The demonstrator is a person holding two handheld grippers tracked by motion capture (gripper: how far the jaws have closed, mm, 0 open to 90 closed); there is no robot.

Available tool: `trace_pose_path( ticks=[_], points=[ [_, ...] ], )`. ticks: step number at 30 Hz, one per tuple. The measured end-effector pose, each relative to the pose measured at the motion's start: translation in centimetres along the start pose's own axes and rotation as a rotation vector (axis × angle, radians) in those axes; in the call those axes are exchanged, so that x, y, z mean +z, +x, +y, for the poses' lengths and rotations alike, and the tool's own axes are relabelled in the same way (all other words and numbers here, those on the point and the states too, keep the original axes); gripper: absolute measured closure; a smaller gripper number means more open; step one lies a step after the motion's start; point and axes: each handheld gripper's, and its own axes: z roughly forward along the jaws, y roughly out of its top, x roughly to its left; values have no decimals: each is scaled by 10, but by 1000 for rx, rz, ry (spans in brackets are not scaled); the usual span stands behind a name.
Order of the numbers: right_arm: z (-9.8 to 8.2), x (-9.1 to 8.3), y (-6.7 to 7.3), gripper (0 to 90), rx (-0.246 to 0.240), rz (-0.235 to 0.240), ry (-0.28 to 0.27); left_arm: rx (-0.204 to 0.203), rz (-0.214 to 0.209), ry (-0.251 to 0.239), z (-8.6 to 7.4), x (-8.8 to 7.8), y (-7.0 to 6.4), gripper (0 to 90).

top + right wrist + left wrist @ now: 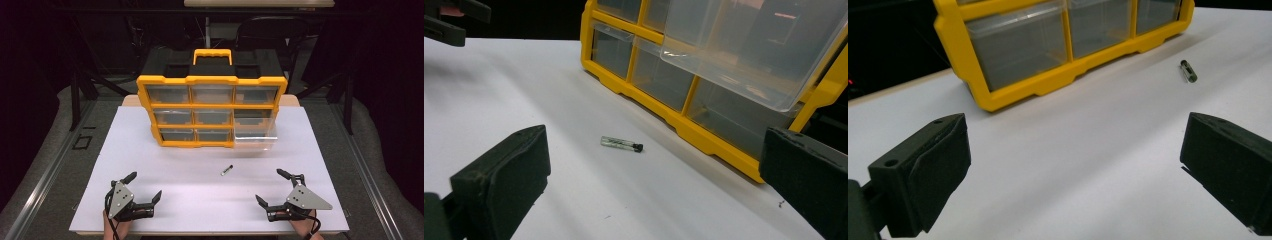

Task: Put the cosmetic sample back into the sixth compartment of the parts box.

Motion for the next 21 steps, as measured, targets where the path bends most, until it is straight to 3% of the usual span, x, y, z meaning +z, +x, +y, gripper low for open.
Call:
trace_pose_path(
  ticks=[5,12,17,21],
  points=[
    [0,0,0,0,1,3,1,-19,-18,26,5,7,-2,0],
    [-1,2,-1,0,8,16,12,13,-25,67,14,19,-11,0],
    [-3,4,-3,0,17,22,20,-32,-75,120,17,35,-15,0],
    [-3,3,-3,0,20,19,20,-20,-75,149,21,43,-22,0]
  ],
)
